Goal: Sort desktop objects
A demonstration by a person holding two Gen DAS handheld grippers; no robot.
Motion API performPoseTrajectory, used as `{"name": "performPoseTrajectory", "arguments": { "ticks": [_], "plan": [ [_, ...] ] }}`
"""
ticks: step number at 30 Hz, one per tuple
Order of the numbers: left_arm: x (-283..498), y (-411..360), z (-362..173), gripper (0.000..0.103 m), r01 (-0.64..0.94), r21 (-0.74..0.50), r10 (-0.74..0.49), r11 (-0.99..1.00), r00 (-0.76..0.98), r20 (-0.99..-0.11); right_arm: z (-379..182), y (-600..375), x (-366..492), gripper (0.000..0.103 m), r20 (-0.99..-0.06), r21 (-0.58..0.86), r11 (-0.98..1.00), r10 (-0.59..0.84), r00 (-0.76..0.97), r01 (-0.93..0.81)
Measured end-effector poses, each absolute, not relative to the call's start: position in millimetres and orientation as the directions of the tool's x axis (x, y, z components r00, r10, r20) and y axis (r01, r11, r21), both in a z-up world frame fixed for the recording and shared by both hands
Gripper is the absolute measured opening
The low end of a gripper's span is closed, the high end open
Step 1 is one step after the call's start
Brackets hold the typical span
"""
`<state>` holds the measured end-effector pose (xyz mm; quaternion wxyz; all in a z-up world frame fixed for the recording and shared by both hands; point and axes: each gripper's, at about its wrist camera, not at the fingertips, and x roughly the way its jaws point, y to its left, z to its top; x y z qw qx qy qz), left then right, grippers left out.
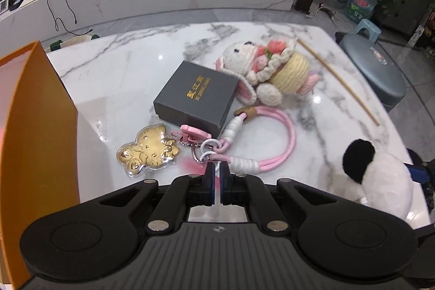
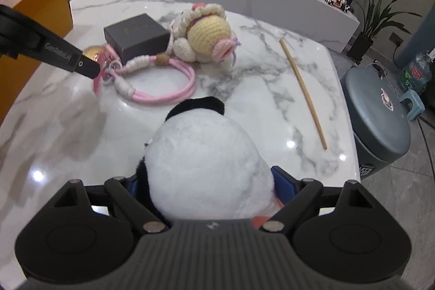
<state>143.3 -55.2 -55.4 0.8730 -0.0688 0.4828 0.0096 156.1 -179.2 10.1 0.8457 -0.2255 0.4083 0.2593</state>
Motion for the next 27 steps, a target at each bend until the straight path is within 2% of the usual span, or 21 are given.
{"name": "performPoseTrajectory", "arguments": {
  "ticks": [17, 27],
  "plan": [
    [118, -37, -3, 0.002, -0.035, -0.221, -0.149, 0.975, 0.634, -0.759, 58, -168, 146, 0.089, -0.728, -0.093, 0.804, 0.348, 0.591, -0.588],
    [99, 0, 36, 0.002, -0.048, -0.263, -0.158, 0.964, 0.693, -0.703, 74, -152, 141, 0.089, -0.700, -0.081, 0.807, 0.372, 0.610, -0.585]
  ]
}}
